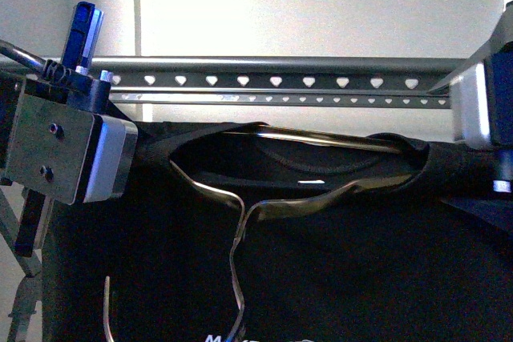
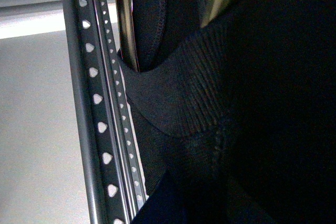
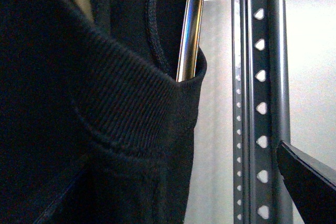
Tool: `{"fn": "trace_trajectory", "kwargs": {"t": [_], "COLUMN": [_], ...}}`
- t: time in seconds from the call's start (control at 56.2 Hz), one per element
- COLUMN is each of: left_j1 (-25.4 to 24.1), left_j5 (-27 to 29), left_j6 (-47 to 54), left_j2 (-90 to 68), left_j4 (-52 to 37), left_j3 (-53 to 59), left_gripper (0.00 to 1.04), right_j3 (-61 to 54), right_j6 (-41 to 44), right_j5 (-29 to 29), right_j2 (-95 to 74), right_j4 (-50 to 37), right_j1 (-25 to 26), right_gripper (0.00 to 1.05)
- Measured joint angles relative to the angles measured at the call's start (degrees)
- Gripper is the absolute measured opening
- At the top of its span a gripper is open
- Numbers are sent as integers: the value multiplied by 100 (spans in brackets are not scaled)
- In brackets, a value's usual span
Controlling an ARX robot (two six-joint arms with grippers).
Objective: Hang clothes on hanger
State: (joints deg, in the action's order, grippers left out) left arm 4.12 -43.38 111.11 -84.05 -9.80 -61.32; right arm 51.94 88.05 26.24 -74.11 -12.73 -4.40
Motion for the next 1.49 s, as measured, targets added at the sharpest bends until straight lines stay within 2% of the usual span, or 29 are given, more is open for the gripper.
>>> {"fn": "trace_trajectory", "kwargs": {"t": [0.107, 0.267, 0.48, 0.604, 0.622, 0.676, 0.729, 0.96, 1.244, 1.298, 1.387, 1.458, 1.493], "left_j1": [-11, -11, -9, -9, -9, 11, 13, 11, 11, 11, 11, 11, 11], "left_j5": [28, 35, 35, -11, -24, -52, -68, -74, -76, -76, -59, -13, -4], "left_j6": [-2, -2, -4, -79, -133, -164, -155, -153, -151, -151, -155, -155, -155], "left_j2": [0, 0, 0, 0, 0, 0, 0, 11, 11, 11, 11, 9, 9], "left_j4": [0, 0, 0, 0, 0, -13, -31, -50, -48, -48, -48, -48, -48], "left_j3": [0, 0, 0, 0, 0, -15, -44, -103, -103, -103, -103, -101, -101], "left_gripper": [4, 4, 4, 4, 5, 17, 26, 51, 85, 96, 102, 94, 99], "right_j3": [229, 376, 415, 415, 415, 415, 415, 415, 361, 308, 284, 271, 271], "right_j6": [-223, -304, -492, -837, -894, -1001, -1158, -1716, -2122, -2249, -2603, -3110, -3407], "right_j5": [-323, -520, -643, -625, -621, -575, -590, -623, -444, -334, -177, 26, 111], "right_j2": [-354, -638, -802, -756, -743, -688, -667, -549, -254, -216, -216, -160, -107], "right_j4": [-52, -63, -98, -164, -151, -11, 111, 743, 2199, 2629, 3108, 3283, 3407], "right_j1": [-133, -175, -118, -35, -17, 37, 109, 387, 839, 1032, 1316, 1547, 1626], "right_gripper": [97, 80, 39, 20, 17, 10, 10, 9, 9, 9, 9, 9, 9]}}
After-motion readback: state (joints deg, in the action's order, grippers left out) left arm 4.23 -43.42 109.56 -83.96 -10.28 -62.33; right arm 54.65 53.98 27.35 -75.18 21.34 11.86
